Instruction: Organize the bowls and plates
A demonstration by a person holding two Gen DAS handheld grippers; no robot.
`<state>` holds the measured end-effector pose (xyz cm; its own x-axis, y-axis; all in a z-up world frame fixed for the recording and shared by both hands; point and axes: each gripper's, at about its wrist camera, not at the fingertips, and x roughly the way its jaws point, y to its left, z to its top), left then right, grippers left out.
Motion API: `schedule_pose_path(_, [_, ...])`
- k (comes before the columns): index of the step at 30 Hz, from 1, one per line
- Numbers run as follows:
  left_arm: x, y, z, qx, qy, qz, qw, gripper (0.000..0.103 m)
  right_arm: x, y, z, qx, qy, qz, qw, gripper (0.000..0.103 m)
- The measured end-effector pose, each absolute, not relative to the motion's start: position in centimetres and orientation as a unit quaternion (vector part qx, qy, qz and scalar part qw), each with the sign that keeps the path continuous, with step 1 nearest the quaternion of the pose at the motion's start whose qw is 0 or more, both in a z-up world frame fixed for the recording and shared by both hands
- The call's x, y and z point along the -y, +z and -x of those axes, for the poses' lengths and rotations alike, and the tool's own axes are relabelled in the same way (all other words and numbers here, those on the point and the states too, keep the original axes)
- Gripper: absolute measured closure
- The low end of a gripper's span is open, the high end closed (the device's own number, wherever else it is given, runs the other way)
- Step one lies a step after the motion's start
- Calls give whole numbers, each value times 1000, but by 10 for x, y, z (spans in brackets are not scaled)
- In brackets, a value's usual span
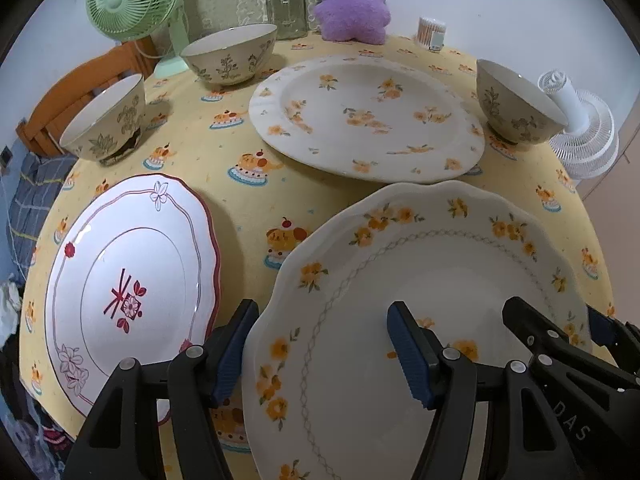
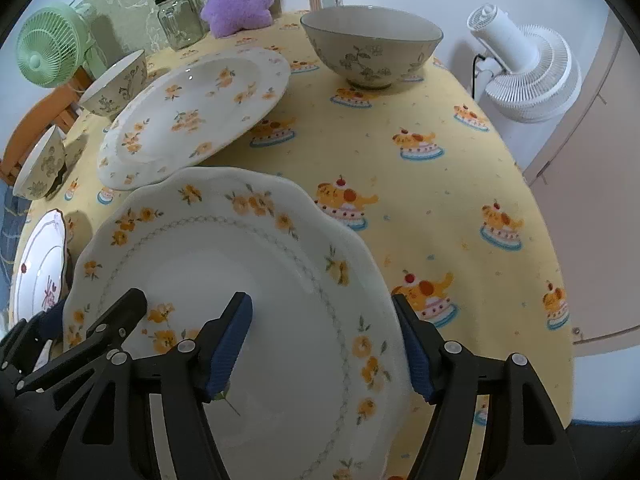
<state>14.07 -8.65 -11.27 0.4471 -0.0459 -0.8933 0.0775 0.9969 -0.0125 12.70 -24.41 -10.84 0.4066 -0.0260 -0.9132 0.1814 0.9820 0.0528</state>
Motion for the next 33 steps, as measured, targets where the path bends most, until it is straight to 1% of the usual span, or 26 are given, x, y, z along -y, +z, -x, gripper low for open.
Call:
schedule_pose_path(2, [84, -109, -141, -523, -38, -9, 851, 33, 242, -102, -126, -533, -60, -61, 842, 29])
schedule_pose_path(6, [79, -97, -139, -512, -40, -6, 858, 28, 241, -90, -125, -524, -58, -58, 848, 24])
schedule_pose_path(9, [73, -85, -139, -505, -51, -1, 862, 25, 242, -79, -122, -514, -58, -67, 853, 22])
schedule_pose_path(10, [72, -82, -140, -501, -50, -6, 864, 22, 240, -75, -121, -510, -58, -67, 856, 21])
schedule_pose_path(15, [59, -66, -143, -493, -65, -13, 867, 20, 232, -57, -119, -497, -62, -73, 863, 20])
schedule_pose_path(17, [52, -60, -147, -490, -70, -17, 869, 18, 227, -50, -120, -489, -63, -76, 867, 20])
schedule_pose_path(27, [28, -33, -166, -468, -123, -62, 873, 17, 198, -17, -129, -452, -99, -122, 878, 20])
schedule_pose_path(33, [23, -21, -188, -460, -132, -59, 876, 17, 180, -6, -145, -443, -120, -110, 882, 20])
